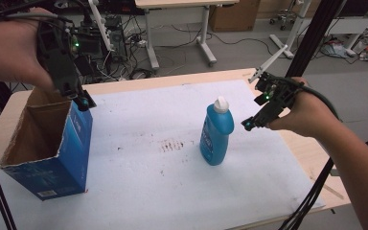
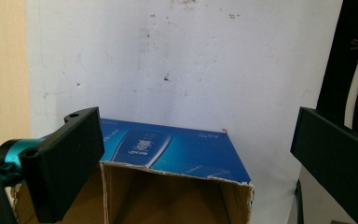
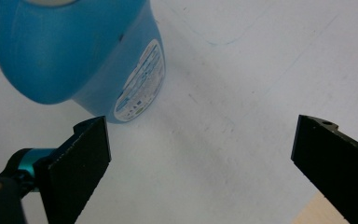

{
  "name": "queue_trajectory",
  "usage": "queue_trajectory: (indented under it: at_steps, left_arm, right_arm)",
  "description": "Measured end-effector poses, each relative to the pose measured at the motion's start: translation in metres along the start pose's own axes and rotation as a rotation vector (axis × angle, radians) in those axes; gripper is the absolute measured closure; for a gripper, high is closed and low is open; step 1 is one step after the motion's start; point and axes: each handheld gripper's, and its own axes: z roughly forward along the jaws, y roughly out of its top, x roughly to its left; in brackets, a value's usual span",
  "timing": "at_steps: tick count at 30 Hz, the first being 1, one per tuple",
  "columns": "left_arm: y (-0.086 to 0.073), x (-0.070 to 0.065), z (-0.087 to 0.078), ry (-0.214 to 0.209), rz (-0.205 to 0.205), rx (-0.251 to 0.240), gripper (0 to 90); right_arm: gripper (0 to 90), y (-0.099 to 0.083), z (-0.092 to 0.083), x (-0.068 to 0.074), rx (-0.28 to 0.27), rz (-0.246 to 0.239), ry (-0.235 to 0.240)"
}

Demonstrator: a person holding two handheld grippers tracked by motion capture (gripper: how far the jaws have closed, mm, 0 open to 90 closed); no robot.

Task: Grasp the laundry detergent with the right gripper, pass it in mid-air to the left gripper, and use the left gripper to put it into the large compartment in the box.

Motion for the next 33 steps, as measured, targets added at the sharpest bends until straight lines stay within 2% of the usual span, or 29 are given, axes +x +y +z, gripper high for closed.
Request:
queue_trajectory:
  at_steps: [11,22,25,27,29,30,33]
  left_arm:
    - [0.000,-0.001,0.002,0.001,0.007,-0.006,2.5]
    - [0.002,0.003,0.007,-0.008,0.013,-0.008,2.5]
    - [0.002,0.002,0.007,-0.007,0.013,-0.008,2.5]
    - [0.002,0.002,0.007,-0.008,0.013,-0.011,2.5]
    - [0.002,0.001,0.007,-0.008,0.013,-0.009,2.5]
    - [0.001,0.001,0.007,-0.009,0.012,-0.010,2.5]
    - [0.002,0.001,0.007,-0.009,0.010,-0.004,2.5]
  right_arm:
    - [3.6,-0.023,0.017,0.022,-0.036,0.021,0.037]
    - [3.6,-0.046,0.037,0.045,-0.101,0.096,0.052]
    - [3.6,-0.049,0.044,0.051,-0.138,0.124,0.045]
    - [3.6,-0.052,0.049,0.055,-0.174,0.164,0.044]
    - [3.6,-0.053,0.052,0.056,-0.187,0.167,0.042]
    - [3.6,-0.055,0.059,0.061,-0.219,0.195,0.040]
    - [3.6,-0.055,0.064,0.065,-0.249,0.211,0.036]
